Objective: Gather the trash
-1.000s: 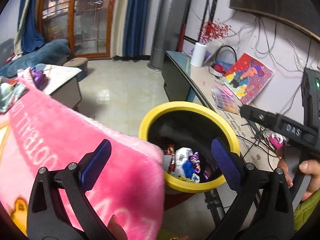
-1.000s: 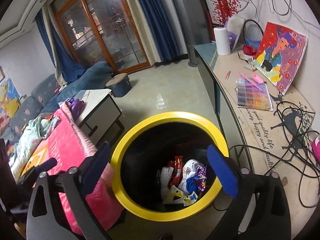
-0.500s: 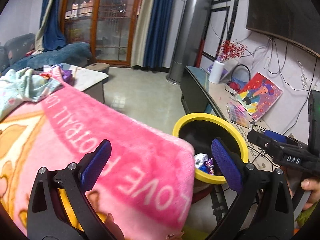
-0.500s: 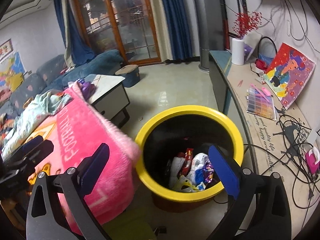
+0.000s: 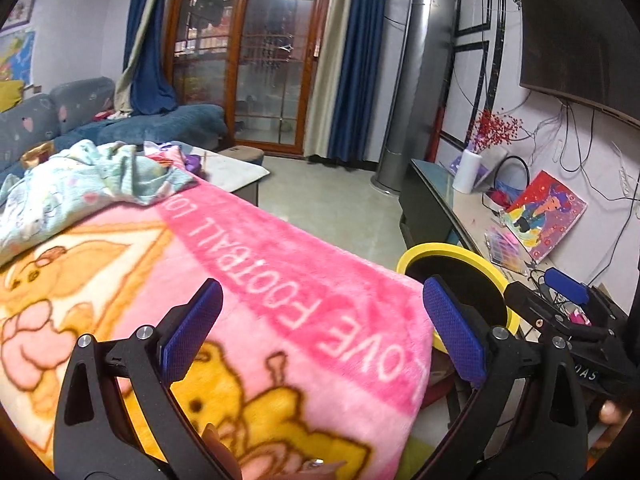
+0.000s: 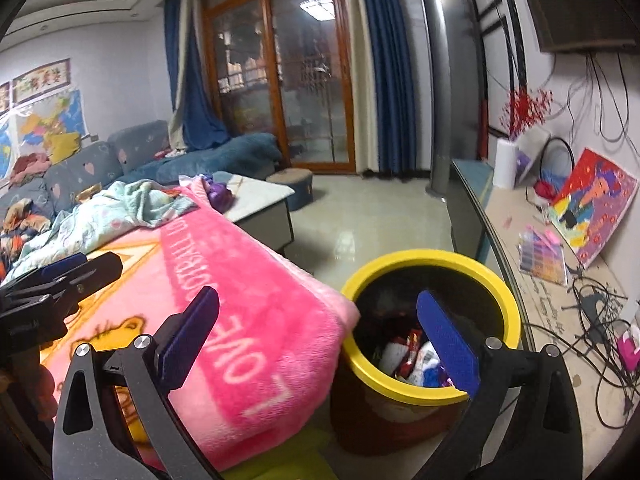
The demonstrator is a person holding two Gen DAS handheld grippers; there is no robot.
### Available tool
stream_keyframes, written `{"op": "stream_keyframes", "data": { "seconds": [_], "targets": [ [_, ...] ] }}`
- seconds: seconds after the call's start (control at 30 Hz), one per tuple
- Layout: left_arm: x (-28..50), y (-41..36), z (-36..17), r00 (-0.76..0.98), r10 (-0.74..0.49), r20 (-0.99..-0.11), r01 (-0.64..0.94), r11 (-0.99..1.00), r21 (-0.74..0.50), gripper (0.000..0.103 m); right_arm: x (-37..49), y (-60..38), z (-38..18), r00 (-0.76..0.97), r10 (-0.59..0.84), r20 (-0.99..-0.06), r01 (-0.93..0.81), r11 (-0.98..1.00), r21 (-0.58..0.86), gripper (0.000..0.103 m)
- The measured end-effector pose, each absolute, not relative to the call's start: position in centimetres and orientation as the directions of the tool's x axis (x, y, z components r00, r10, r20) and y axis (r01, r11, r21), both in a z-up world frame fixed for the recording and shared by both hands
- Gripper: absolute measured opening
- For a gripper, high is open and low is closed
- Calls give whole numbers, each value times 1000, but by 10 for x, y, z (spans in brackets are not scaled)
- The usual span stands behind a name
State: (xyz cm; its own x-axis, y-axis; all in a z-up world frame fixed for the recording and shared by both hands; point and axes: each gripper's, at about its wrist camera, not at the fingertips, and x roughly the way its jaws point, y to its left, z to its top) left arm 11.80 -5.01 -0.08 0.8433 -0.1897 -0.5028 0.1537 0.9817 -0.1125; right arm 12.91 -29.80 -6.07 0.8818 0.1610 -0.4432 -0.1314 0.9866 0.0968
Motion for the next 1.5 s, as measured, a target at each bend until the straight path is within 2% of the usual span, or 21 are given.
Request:
{"op": "stream_keyframes", "data": {
  "seconds": [0.2,0.4,1.5],
  "targets": [
    [89,-35,-4,882,-145,-449,127,989,-70,92,104,-287,-58,935,107,-337,-91,994,62,96],
    [73,-26,-9,899,-120,-422,106,993,-55,92,92,-279,-62,955,54,-293,-46,998,34,96],
    [65,-18,-12,902,-120,-414,94,992,-81,92,93,-269,-74,952,70,-299,-71,997,6,96]
  ]
}}
